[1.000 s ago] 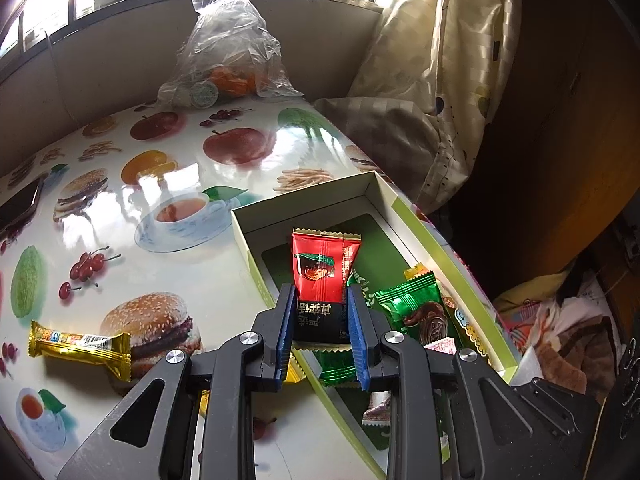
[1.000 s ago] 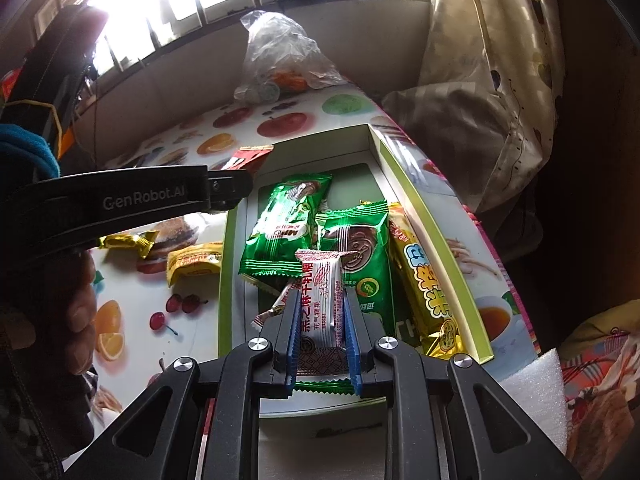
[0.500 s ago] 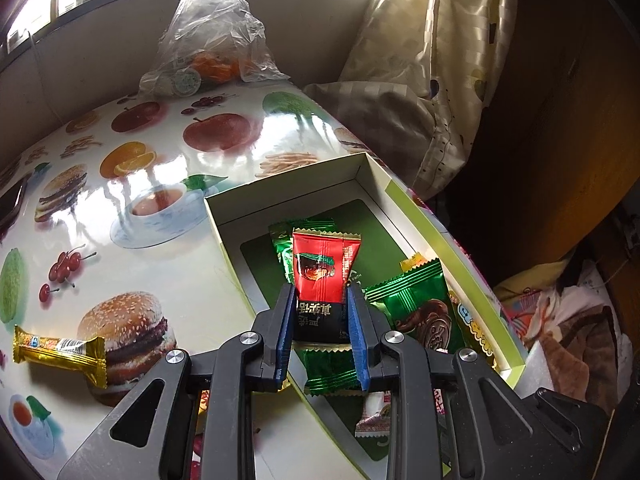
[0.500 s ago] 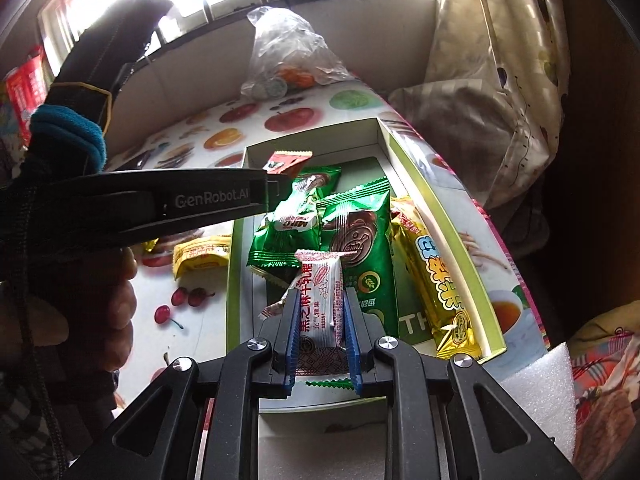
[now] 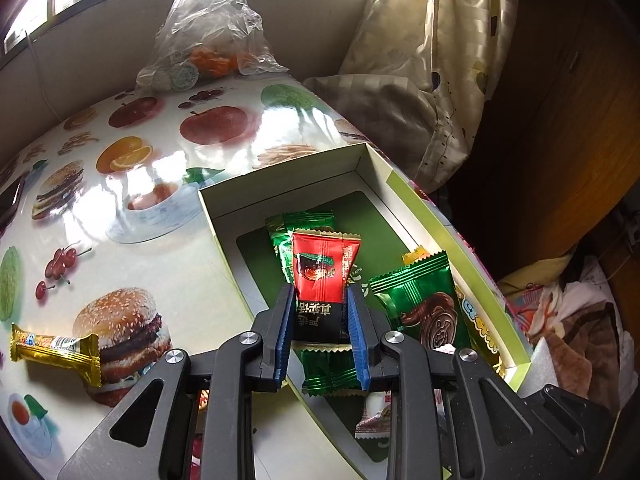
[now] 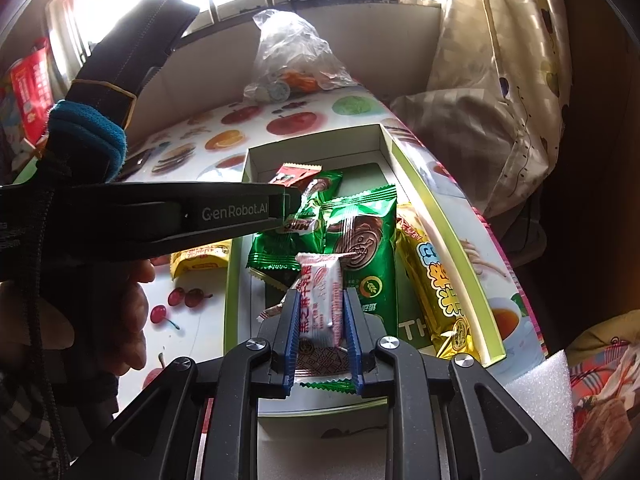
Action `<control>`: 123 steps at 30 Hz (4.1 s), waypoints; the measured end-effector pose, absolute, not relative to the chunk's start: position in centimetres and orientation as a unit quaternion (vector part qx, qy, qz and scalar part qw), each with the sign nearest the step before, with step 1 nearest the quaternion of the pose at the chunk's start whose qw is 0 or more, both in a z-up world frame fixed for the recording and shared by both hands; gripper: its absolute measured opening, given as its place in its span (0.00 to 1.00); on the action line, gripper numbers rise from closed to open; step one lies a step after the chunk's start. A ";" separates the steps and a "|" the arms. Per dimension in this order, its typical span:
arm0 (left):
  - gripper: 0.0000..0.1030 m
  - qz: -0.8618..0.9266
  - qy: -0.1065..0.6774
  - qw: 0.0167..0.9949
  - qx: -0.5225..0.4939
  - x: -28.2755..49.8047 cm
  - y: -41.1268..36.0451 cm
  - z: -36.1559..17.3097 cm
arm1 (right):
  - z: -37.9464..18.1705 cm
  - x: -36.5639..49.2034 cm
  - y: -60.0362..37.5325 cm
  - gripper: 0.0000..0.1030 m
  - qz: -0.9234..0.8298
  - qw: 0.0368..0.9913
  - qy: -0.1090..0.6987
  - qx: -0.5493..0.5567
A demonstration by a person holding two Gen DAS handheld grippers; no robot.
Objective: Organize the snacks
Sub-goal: 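Lower both snacks into the box and open both tools, then withdraw both open tools from the box toward the yellow pack and gold bar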
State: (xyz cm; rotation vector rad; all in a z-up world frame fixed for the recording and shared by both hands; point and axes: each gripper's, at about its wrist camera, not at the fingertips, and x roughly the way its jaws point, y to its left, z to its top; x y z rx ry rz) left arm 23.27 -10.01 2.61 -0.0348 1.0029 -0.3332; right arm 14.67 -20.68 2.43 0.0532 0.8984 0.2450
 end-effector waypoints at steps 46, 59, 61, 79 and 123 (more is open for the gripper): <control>0.48 -0.145 0.428 0.892 -0.010 19.5 -7.8 6.6 | 4.2 12.7 -20.2 0.50 0.095 0.907 0.409 0.018; 0.48 -0.131 0.411 0.902 -0.014 16.9 -5.7 8.1 | 5.3 11.5 -19.1 0.51 0.091 0.913 0.398 0.012; 0.48 -0.127 0.409 0.903 -0.015 16.6 -5.4 8.2 | 5.4 11.3 -18.9 0.51 0.092 0.914 0.395 0.013; 0.48 -0.082 0.399 0.912 -0.040 14.1 0.2 8.5 | 6.3 10.5 -16.3 0.51 0.112 0.915 0.386 0.009; 0.48 0.017 0.446 0.885 -0.131 15.6 14.2 2.1 | 0.7 20.4 -5.4 0.52 0.169 0.868 0.467 0.012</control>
